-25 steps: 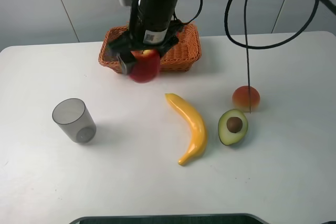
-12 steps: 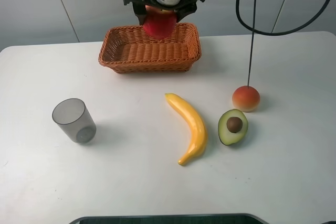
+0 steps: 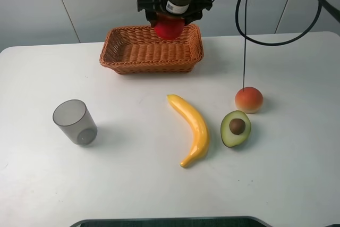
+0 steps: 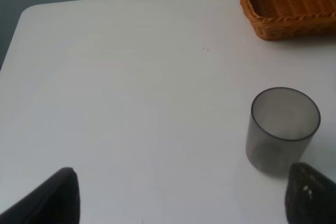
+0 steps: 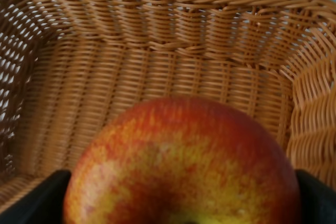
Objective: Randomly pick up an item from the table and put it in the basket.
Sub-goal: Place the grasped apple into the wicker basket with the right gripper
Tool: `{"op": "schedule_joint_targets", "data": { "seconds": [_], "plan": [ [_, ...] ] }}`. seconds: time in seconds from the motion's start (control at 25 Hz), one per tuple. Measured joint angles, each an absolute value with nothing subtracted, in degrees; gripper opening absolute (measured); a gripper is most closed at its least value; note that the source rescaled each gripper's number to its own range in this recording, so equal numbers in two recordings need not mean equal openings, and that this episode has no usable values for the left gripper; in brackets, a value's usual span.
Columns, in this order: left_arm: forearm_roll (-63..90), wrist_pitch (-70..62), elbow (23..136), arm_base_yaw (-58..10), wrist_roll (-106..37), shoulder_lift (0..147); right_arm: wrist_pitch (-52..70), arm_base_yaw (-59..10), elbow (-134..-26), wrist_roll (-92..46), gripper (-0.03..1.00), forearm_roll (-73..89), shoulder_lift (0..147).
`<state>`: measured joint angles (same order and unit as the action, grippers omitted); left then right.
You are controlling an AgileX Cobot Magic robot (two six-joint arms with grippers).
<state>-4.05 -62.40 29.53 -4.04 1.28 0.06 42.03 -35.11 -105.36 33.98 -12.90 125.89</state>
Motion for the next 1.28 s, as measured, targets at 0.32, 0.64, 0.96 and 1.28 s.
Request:
{"op": "schedule_joint_targets", "data": {
  "seconds": [0.32, 0.64, 0.96, 1.28],
  "plan": [
    [-4.05, -62.4, 29.53, -4.04, 1.28, 0.06, 39.31, -34.87, -105.36, 33.98, 0.04, -13.01, 130.2],
    [-4.05, -62.4, 29.53, -4.04, 1.28, 0.06, 38.73, -34.87, -105.36, 33.46, 0.04, -13.01, 130.75],
    [-4.05, -62.4, 29.53, -4.04, 1.28, 0.06, 38.14, -34.87, -105.36, 30.85, 0.32, -12.64, 130.75],
    [-4.05, -62.4, 29.53, -4.04, 1.28, 0.0, 37.67, -34.87, -105.36, 30.73, 0.99, -10.93, 130.75]
  ]
}}
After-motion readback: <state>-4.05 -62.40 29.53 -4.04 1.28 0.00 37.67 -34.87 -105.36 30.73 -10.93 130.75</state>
